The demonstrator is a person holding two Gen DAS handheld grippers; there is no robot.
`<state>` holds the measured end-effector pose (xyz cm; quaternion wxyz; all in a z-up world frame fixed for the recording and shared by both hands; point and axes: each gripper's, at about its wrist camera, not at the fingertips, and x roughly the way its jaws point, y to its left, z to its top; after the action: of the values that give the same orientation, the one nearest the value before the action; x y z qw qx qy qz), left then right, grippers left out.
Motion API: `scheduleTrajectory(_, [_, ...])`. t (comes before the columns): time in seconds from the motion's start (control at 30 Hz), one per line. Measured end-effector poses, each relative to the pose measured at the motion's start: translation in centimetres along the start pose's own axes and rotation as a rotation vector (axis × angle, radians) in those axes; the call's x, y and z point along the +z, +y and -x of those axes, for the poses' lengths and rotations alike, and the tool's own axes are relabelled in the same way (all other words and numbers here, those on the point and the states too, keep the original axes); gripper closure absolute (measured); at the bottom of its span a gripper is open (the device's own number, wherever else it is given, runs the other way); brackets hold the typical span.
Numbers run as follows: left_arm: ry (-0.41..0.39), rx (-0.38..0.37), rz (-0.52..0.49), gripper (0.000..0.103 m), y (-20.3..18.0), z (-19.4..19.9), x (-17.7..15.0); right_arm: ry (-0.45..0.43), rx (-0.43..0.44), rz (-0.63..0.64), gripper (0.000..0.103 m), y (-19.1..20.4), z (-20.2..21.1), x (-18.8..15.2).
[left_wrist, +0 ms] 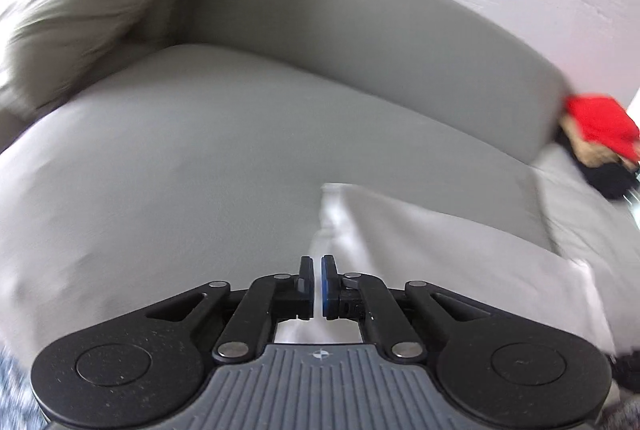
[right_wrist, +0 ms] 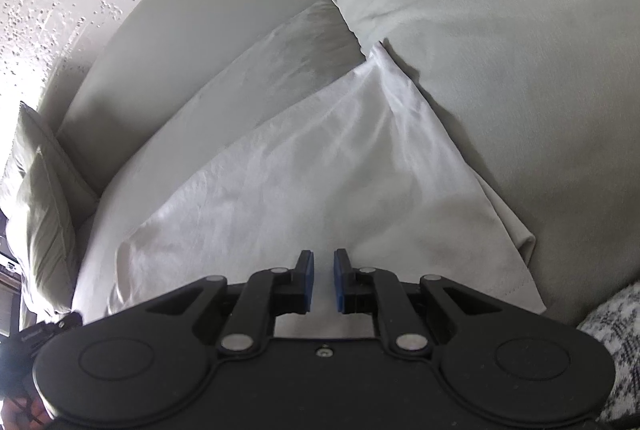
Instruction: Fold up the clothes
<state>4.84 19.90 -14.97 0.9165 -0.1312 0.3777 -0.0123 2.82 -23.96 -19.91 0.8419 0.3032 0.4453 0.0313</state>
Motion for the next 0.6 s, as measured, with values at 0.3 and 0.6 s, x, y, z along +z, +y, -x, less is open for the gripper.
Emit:
scheduleTrajectory(0.3, [0.146, 0.091, 0.068, 0.094, -1.1, -7.9, 1.3, 0.02, 0.008, -0.016, 0.093, -0.8, -0.7, 0.6])
scheduleTrajectory(0.6, [0.104, 0.363, -0.087, 0.096, 0.1, -3.4, 1.4, 0.005, 0.011, -0.048, 0.093, -1.5, 0.2, 1.0])
